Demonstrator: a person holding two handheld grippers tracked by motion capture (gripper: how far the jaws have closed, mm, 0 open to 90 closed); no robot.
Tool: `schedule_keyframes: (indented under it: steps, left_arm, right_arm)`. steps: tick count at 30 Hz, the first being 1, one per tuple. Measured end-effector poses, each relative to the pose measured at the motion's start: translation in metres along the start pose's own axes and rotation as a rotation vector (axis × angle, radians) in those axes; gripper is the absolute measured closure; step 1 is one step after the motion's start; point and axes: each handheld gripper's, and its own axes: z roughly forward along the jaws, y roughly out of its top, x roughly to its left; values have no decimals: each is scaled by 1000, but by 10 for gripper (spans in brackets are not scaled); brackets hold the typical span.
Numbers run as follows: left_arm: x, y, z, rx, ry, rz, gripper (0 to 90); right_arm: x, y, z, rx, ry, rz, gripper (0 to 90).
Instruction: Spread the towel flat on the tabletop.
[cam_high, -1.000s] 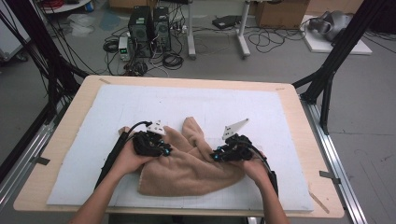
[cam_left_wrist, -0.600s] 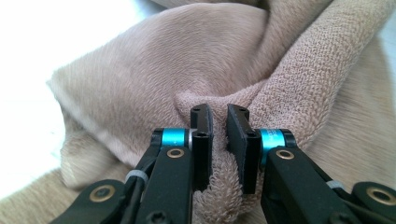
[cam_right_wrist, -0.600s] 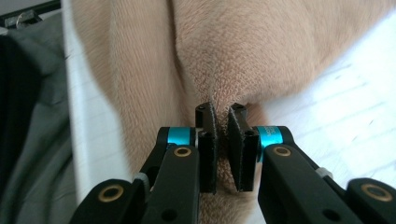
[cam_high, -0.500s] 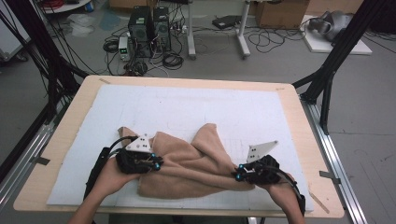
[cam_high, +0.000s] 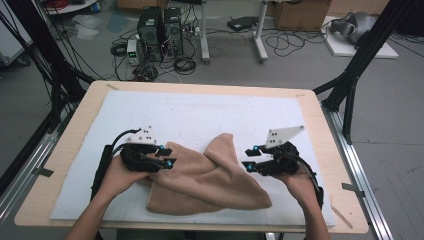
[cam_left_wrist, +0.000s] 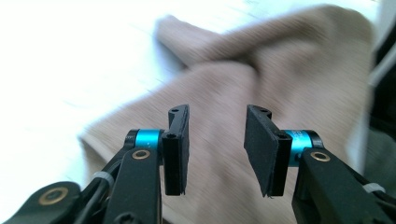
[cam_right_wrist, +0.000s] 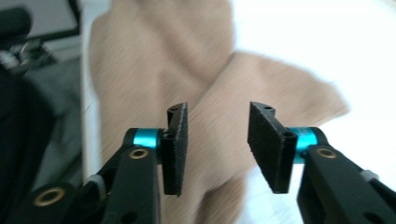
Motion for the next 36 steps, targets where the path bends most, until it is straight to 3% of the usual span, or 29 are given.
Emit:
schedule_keyframes:
  steps: [3, 5, 6, 7, 8, 13, 15, 16, 18, 19, 21, 22, 23, 25, 27, 29, 30, 31, 32, 33, 36]
  left_arm:
    - [11, 7, 15, 11, 35, -4, 570]
    - [18, 11, 27, 24, 60, -10, 521]
    - [22, 12, 32, 35, 62, -19, 521]
    - [26, 12, 38, 46, 71, -27, 490]
    - [30, 11, 43, 61, 73, -36, 490]
    - [48, 0, 64, 161, 33, -96, 467]
    - [49, -2, 68, 184, 2, -97, 552]
    - [49, -3, 70, 192, -25, -102, 552]
    - [49, -4, 72, 197, -70, -108, 668]
    - [49, -4, 72, 210, -72, -86, 736]
    - [46, -4, 74, 216, -72, -75, 852]
    - [46, -4, 75, 223, -71, -68, 888]
    - [46, -4, 74, 226, -71, -75, 891]
    - [47, -4, 72, 220, -66, -83, 893]
    - [48, -2, 68, 206, -51, -82, 895]
    - [48, 0, 62, 165, -29, -86, 895]
    - [48, 3, 54, 113, -3, -92, 896]
    - [48, 3, 54, 113, -3, -92, 896]
    - [48, 6, 47, 71, 32, -91, 897]
    - [48, 6, 47, 71, 32, -91, 897]
    - [48, 13, 36, 16, 89, -75, 897]
  right_arm:
    - [-10, 7, 13, 12, -16, 7, 552]
    - [-26, 10, 40, 53, -40, 23, 552]
    - [-26, 10, 40, 53, -40, 23, 552]
    - [-37, 8, 59, 80, -32, 60, 549]
    - [-37, 8, 59, 80, -32, 60, 549]
    - [-54, -4, 97, 185, -56, 99, 553]
    - [-60, -10, 109, 207, -66, 111, 583]
    - [-60, -10, 109, 207, -66, 111, 583]
    - [-62, -15, 116, 228, -51, 135, 612]
    - [-63, -17, 117, 231, -46, 135, 647]
    - [-64, -19, 116, 227, -54, 129, 763]
    - [-65, -18, 115, 234, -21, 121, 828]
    - [-64, -17, 115, 239, -23, 109, 867]
    - [-64, -17, 114, 250, -32, 99, 871]
    - [-65, -17, 105, 263, -77, 102, 875]
    - [-67, -18, 99, 247, -90, 120, 875]
    - [-71, -19, 84, 193, -115, 138, 875]
    - [-71, -19, 84, 193, -115, 138, 875]
    - [-73, -18, 68, 161, -158, 139, 876]
    - [-73, -18, 68, 161, -158, 139, 876]
    - [-74, -11, 37, 100, -217, 132, 875]
